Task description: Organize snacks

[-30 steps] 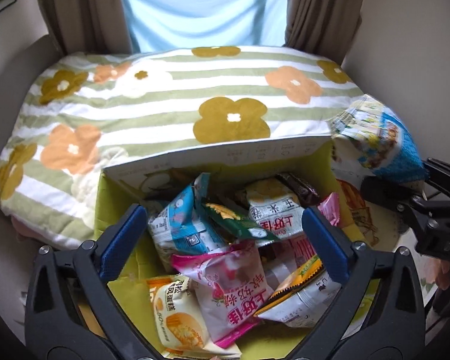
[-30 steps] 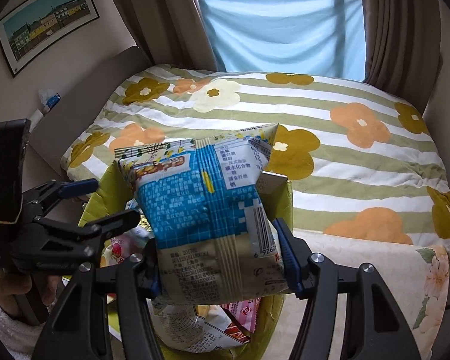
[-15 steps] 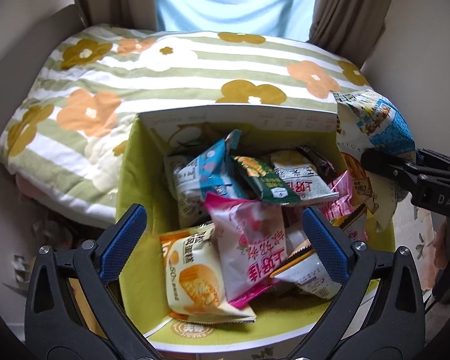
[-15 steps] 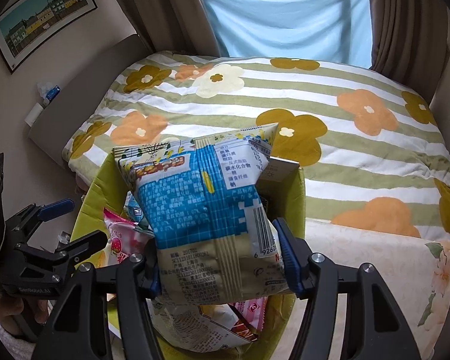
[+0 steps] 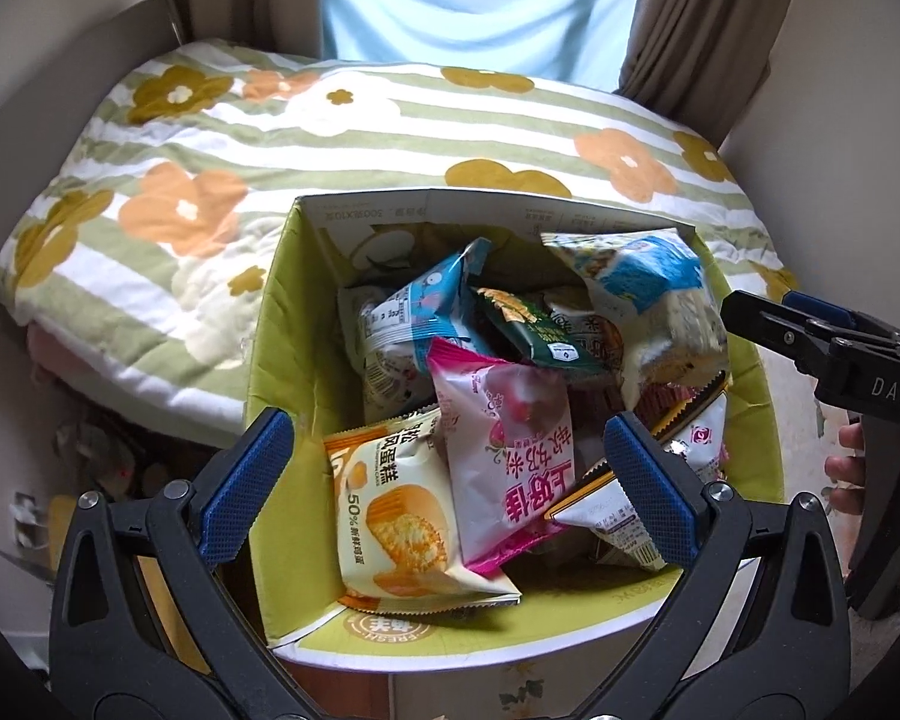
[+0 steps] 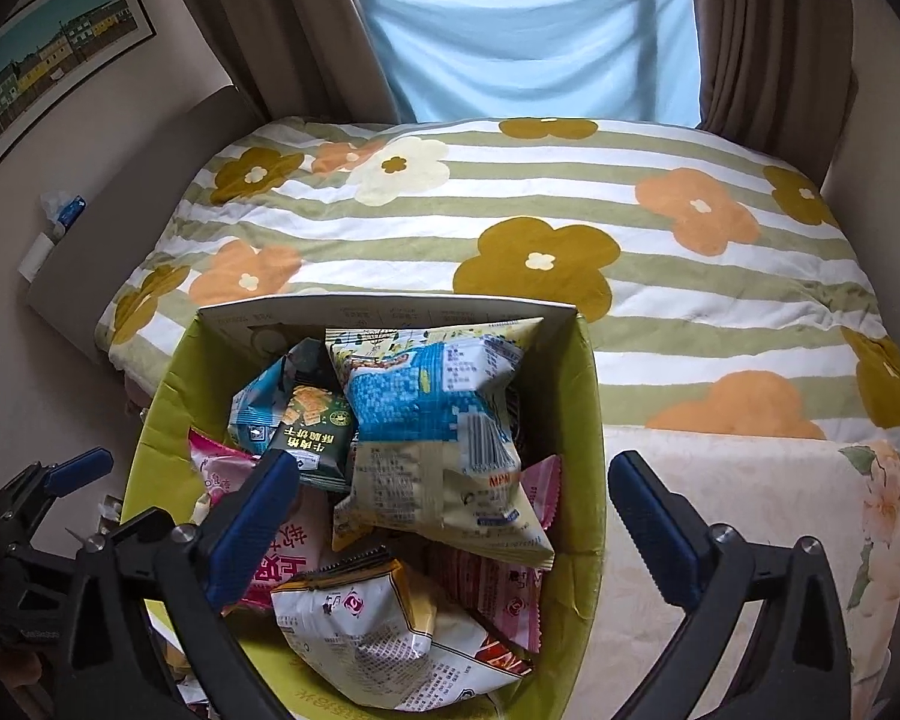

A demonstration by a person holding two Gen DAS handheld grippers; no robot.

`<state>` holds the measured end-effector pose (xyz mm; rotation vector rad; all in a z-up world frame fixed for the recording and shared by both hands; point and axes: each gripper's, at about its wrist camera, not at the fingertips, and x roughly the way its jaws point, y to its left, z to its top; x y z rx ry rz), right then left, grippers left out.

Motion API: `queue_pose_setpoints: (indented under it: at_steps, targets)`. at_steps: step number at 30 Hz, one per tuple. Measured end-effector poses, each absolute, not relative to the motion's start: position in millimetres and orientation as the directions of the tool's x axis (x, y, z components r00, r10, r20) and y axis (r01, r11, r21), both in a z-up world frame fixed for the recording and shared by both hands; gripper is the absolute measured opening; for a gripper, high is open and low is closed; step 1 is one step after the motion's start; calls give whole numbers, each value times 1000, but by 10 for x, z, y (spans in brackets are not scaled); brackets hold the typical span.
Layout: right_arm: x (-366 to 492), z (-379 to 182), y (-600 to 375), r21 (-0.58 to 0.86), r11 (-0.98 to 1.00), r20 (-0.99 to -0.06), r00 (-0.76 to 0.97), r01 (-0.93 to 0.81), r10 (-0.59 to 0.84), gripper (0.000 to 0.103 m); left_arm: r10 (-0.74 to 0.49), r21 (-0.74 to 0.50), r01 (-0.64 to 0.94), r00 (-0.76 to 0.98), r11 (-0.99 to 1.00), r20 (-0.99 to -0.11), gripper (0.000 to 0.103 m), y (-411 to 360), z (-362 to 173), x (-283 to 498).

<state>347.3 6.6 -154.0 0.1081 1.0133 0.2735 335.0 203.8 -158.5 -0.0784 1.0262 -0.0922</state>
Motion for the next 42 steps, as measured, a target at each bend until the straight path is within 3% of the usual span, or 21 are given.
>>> queue_pose_setpoints:
  at_steps: [14,29,42]
  targets:
    - [2976,-1146,-101,207,966,-766,588,-158,260,103,-96,-88,42,595,995,-798,103,1819,-1186,2924]
    - [1253,-242,-908,69,995,-616,782,-72,99,103,-100,-65,76,795,995,-598,103,1052,-238,1340]
    - [338,-151,-1123,9,1000,-546,838,19,-11,103,-84,-47,70,850,996,-521,103,864,-125,441]
